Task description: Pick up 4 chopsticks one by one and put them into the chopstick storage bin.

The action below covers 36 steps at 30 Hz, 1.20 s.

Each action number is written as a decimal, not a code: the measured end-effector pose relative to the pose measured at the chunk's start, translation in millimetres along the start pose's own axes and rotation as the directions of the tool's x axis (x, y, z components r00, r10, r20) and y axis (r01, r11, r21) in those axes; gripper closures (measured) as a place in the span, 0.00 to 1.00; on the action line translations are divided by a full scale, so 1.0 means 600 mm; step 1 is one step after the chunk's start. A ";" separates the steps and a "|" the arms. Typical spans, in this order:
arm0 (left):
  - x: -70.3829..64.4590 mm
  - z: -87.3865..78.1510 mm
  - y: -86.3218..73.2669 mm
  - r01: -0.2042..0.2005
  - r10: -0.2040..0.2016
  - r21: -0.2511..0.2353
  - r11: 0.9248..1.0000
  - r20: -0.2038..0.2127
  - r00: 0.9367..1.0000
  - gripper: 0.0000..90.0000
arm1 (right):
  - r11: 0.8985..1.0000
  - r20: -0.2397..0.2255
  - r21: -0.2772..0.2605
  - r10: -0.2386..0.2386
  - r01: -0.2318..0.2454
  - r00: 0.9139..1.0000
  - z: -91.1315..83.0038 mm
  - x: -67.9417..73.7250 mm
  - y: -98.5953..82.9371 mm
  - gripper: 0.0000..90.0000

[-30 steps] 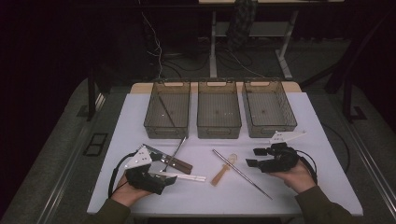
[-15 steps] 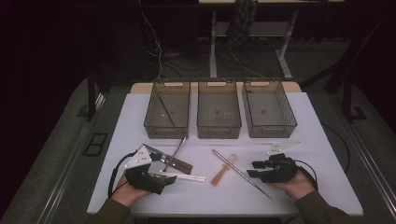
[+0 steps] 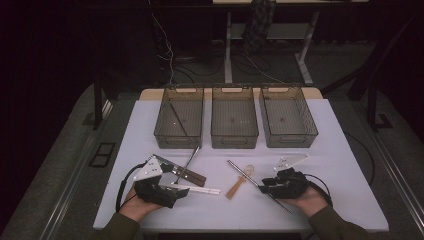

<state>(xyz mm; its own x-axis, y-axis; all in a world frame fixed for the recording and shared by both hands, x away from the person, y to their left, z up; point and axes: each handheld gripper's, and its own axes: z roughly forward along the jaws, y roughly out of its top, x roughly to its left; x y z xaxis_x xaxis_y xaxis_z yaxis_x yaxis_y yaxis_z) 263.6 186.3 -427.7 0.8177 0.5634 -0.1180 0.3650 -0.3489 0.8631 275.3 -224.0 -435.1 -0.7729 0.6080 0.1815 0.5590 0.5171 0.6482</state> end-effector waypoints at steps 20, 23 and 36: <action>-0.001 0.001 0.000 -0.002 0.002 0.001 1.000 0.001 1.000 0.00 | 0.993 0.063 0.054 -0.110 0.106 0.992 0.023 0.021 0.001 0.89; -0.001 0.001 0.000 -0.002 0.002 0.002 1.000 0.000 1.000 0.00 | 0.993 0.072 0.051 -0.113 0.110 0.991 0.023 0.023 0.000 0.90; -0.001 0.003 0.000 -0.008 0.008 0.008 1.000 -0.006 1.000 0.00 | 0.997 0.073 0.039 -0.074 0.071 0.995 0.023 0.019 -0.001 0.94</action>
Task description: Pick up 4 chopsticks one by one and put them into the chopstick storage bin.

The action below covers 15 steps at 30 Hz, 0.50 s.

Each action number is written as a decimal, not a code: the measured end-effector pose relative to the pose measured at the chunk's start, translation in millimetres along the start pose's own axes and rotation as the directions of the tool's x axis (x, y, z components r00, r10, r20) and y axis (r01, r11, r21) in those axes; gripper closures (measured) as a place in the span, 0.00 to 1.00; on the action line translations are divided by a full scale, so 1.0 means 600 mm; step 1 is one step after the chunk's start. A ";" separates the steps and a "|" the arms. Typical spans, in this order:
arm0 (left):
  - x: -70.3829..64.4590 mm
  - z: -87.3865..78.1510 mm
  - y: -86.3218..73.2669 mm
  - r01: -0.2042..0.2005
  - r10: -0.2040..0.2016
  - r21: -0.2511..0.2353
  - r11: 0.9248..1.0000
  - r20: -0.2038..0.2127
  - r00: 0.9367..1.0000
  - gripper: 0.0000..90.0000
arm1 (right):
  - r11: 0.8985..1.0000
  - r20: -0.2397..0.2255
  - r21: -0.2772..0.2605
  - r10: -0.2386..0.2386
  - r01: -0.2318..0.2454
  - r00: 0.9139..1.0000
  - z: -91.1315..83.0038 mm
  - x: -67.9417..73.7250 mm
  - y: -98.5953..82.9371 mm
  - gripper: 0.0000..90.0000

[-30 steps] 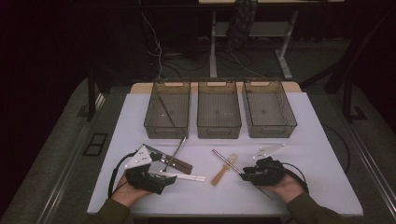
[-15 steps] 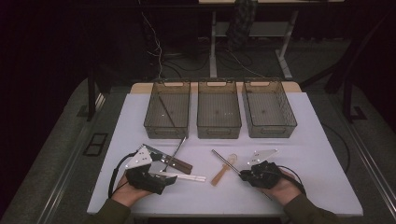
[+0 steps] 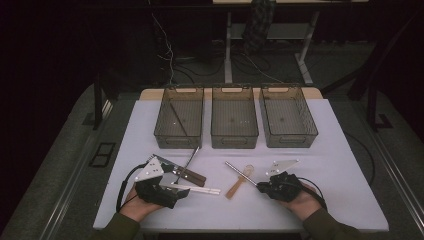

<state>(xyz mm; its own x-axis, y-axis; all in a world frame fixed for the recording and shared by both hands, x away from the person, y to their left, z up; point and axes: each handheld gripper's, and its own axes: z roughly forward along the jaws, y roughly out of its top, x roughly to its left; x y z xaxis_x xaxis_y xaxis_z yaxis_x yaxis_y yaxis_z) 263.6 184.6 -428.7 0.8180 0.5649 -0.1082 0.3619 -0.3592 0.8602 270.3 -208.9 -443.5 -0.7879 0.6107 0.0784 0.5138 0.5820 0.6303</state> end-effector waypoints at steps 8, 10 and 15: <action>0.001 -0.002 0.000 -0.002 0.002 -0.007 1.000 -0.008 1.000 0.00 | 1.000 -0.002 0.006 -0.003 0.003 1.000 -0.005 -0.006 0.003 0.94; 0.001 -0.001 0.000 -0.002 0.002 -0.006 1.000 -0.009 1.000 0.00 | 1.000 0.002 -0.011 -0.003 0.003 1.000 -0.010 -0.007 0.004 0.94; 0.000 -0.002 0.001 -0.003 0.003 -0.008 1.000 -0.008 1.000 0.00 | 0.999 0.005 -0.054 -0.003 0.003 1.000 -0.024 -0.012 0.007 0.94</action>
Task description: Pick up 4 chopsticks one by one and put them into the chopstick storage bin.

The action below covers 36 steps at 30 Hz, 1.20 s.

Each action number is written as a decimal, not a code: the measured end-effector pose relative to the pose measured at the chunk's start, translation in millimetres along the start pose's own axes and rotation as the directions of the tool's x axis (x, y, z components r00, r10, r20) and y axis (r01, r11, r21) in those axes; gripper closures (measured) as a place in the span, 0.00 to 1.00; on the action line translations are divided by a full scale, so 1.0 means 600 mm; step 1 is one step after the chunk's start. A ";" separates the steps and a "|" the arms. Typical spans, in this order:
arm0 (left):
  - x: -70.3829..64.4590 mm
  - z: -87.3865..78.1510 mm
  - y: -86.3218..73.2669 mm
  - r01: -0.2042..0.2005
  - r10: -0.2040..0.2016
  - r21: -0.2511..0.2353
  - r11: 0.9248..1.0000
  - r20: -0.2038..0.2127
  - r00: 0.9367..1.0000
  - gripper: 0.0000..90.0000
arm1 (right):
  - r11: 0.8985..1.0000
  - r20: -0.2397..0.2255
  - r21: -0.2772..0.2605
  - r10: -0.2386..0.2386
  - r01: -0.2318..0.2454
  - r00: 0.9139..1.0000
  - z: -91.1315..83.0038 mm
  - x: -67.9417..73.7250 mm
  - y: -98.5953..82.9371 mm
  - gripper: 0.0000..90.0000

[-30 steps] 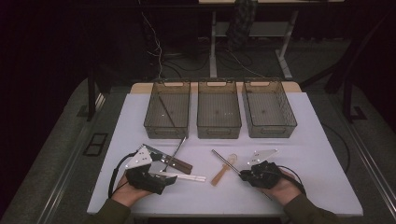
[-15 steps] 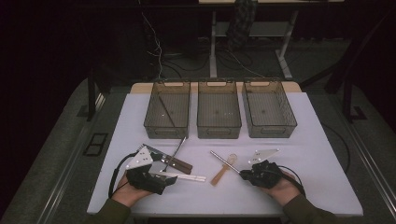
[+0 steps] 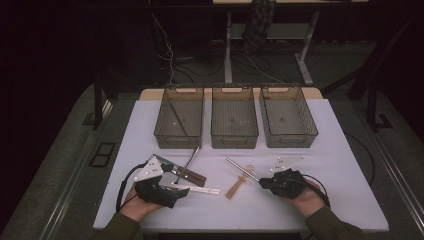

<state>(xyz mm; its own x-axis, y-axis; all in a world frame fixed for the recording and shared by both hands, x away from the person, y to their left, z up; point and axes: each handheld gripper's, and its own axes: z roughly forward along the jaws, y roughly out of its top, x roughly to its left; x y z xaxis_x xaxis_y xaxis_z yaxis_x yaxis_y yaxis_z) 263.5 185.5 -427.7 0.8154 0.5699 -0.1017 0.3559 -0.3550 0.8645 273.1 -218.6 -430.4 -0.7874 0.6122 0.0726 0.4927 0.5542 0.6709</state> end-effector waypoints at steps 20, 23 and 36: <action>-0.002 0.001 0.001 -0.011 0.011 0.005 1.000 0.001 1.000 0.00 | 0.999 -0.059 -0.013 -0.030 0.029 0.998 -0.003 -0.006 0.043 0.94; -0.001 0.001 0.001 -0.008 0.008 0.006 1.000 0.003 1.000 0.00 | 1.000 -0.070 -0.015 -0.025 0.024 0.997 -0.002 -0.009 0.049 0.94; -0.005 0.002 0.002 -0.015 0.015 0.005 1.000 0.007 1.000 0.00 | 0.999 -0.100 -0.040 -0.020 0.016 0.995 0.011 -0.008 0.105 0.94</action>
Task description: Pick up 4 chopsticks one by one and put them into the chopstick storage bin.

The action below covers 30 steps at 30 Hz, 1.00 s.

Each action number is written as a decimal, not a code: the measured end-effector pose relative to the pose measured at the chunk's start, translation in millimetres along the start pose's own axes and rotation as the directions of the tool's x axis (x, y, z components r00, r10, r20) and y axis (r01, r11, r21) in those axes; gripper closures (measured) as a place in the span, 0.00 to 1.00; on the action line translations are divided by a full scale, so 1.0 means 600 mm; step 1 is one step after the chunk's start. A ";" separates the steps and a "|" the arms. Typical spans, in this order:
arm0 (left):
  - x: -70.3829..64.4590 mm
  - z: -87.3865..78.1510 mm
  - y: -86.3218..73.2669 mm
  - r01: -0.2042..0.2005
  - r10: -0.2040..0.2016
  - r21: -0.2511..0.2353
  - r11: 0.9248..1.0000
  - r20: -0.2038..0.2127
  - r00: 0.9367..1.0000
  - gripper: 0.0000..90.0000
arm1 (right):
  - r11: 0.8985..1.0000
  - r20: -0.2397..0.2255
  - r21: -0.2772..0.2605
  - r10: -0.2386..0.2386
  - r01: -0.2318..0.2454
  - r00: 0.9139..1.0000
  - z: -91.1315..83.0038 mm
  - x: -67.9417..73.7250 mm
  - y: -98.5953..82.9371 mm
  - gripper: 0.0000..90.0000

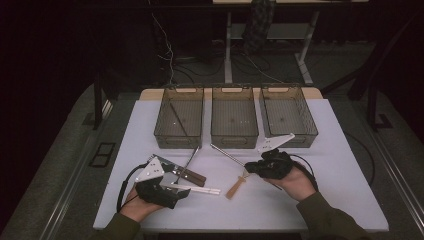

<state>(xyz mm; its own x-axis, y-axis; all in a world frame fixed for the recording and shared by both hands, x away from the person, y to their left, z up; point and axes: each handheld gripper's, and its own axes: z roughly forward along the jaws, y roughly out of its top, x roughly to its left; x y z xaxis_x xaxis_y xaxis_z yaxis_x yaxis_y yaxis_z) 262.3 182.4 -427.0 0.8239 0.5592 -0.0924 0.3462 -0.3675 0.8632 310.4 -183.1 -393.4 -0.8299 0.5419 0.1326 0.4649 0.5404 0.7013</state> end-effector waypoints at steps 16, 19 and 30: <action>0.000 0.000 0.000 -0.001 0.001 0.000 1.000 0.001 1.000 0.00 | 1.000 -0.027 -0.004 -0.006 0.005 1.000 0.033 0.004 0.051 0.94; 0.000 0.000 0.000 -0.002 0.002 0.002 1.000 0.002 1.000 0.00 | 1.000 -0.030 -0.007 -0.008 0.008 1.000 0.038 0.004 0.060 0.94; 0.000 0.000 0.000 0.000 0.000 0.001 1.000 0.002 1.000 0.00 | 0.999 -0.040 -0.032 -0.013 0.011 0.999 0.050 0.006 0.086 0.94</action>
<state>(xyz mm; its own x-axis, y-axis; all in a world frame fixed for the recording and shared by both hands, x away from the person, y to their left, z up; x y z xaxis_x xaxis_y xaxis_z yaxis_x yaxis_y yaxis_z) 262.2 182.3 -427.3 0.8245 0.5581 -0.0935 0.3471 -0.3682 0.8625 340.4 -133.8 -377.7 -0.8473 0.5090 0.1517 0.4454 0.5255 0.7249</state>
